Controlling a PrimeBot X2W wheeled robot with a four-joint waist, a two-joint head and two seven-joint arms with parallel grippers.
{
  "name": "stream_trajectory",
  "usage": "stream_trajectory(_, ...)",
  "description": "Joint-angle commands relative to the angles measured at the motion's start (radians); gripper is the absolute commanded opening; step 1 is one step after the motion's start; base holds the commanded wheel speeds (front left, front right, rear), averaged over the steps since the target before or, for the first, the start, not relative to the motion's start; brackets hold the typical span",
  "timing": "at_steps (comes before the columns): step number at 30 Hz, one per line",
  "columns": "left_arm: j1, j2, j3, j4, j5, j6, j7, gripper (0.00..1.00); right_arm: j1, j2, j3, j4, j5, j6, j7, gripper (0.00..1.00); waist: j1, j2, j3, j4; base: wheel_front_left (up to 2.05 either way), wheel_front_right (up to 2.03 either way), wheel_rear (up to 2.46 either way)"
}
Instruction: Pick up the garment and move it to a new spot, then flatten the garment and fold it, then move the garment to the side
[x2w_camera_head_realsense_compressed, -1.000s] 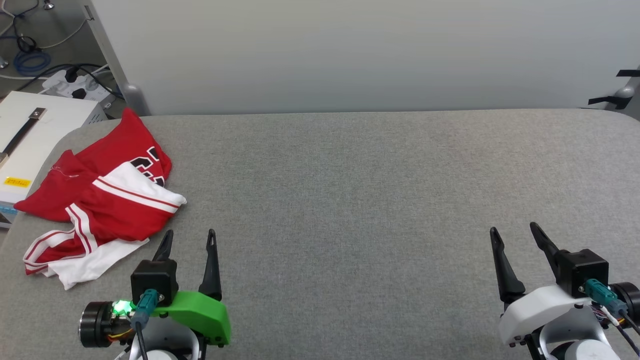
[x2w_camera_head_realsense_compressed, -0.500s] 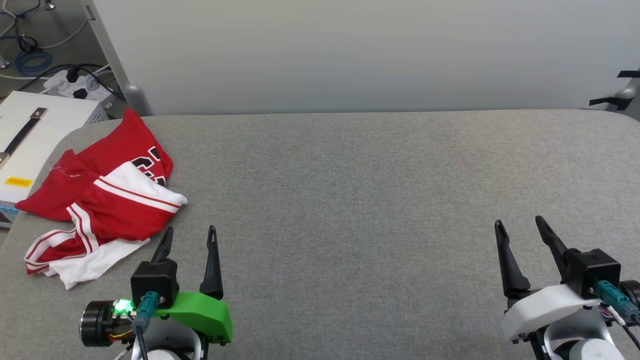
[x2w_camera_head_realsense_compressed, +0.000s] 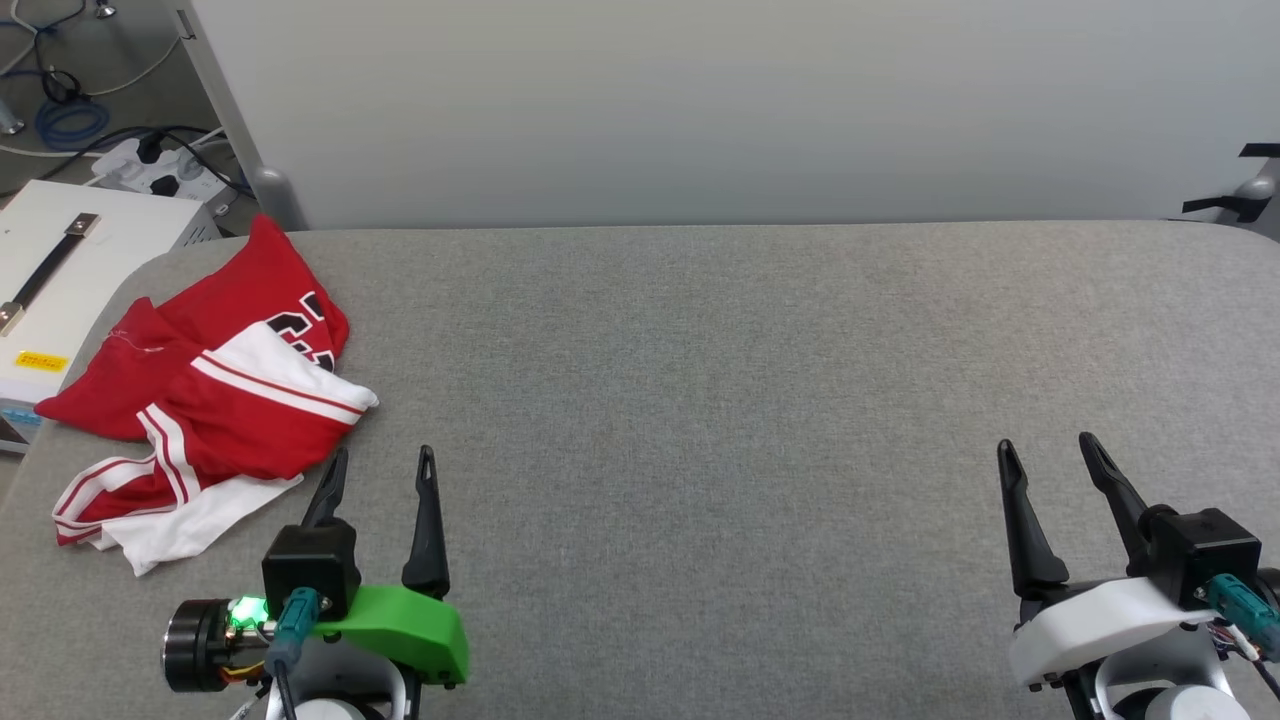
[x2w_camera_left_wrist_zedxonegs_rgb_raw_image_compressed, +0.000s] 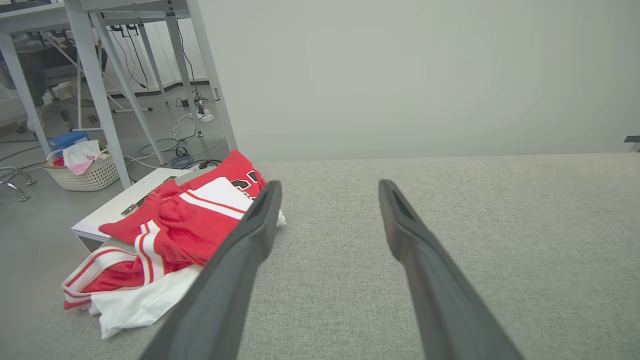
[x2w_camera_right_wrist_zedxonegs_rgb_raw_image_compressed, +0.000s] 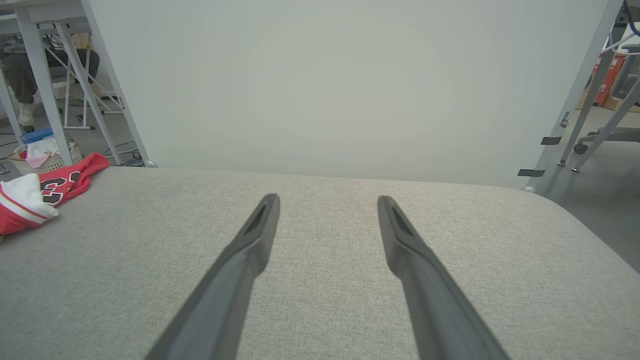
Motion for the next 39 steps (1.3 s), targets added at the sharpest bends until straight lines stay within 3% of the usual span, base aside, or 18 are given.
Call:
stream_trajectory(1,-0.002,-0.002,-0.005,-0.005,-0.007,0.007,-0.012,1.0,0.008,-0.001,-0.003,-0.009,0.009,0.0,-0.01,1.0,0.0,0.0,0.0,0.0,0.0,0.0,0.0)
stream_trajectory(39,0.006,-0.003,-0.035,-0.001,-0.038,0.028,-0.093,1.0,0.044,-0.001,0.001,-0.026,0.076,-0.001,-0.09,1.0,0.0,0.0,0.005,0.02,0.0,0.0,0.0)
